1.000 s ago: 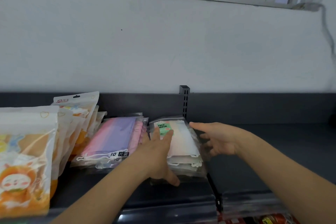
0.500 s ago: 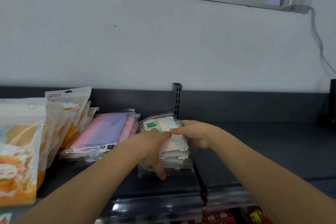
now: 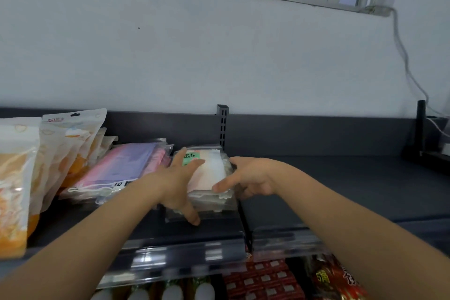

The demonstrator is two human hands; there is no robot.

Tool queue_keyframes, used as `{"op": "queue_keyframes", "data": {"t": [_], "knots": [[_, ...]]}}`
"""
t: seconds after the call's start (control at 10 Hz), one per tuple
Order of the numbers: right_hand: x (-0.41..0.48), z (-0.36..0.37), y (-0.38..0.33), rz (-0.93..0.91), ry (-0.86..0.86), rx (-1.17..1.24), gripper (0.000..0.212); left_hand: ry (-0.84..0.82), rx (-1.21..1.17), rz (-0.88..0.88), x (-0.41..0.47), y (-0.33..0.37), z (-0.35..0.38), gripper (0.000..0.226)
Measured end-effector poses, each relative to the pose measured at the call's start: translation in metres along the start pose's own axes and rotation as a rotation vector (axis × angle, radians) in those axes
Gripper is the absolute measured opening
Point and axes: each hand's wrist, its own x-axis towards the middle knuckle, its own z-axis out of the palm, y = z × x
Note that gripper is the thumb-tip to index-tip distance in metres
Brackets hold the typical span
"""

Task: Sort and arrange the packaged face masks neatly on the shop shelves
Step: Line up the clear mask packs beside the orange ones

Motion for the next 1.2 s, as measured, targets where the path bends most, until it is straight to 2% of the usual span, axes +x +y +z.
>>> {"op": "queue_keyframes", "data": {"t": [0.1, 0.2, 0.3, 0.6, 0.8, 0.9, 1.0, 1.1, 1.2], "knots": [[-0.004, 0.006, 0.008, -0.014, -0.030, -0.229, 0.111, 0.016, 0.024, -0.013, -0.001, -0.002, 0.001, 0.136], [-0.007, 0.020, 0.006, -0.013, 0.072, -0.528, 0.126, 0.008, 0.009, -0.022, 0.002, -0.003, 0.000, 0.132], [-0.009, 0.026, 0.000, 0.004, 0.147, -0.654, 0.128, -0.004, 0.016, -0.021, 0.002, -0.001, -0.001, 0.127], [0.011, 0.019, 0.010, -0.005, 0.216, -0.706, 0.100, 0.019, 0.008, -0.032, -0.003, 0.002, -0.003, 0.121], [0.011, 0.023, 0.008, -0.005, 0.232, -0.716, 0.118, 0.027, 0.006, 0.001, -0.009, 0.002, -0.001, 0.119], [0.004, 0.028, 0.007, 0.022, 0.262, -0.654, 0.112, 0.085, 0.005, 0.044, -0.018, 0.001, 0.000, 0.123], [-0.012, 0.041, 0.005, 0.035, 0.295, -0.593, 0.122, 0.196, 0.012, 0.095, -0.038, -0.004, 0.001, 0.122], [-0.032, 0.056, 0.003, 0.076, 0.320, -0.545, 0.110, 0.302, 0.019, 0.146, -0.063, -0.016, 0.001, 0.115], [-0.054, 0.071, 0.000, 0.085, 0.395, -0.581, 0.118, 0.351, -0.022, 0.196, -0.098, -0.026, -0.002, 0.104]]}}
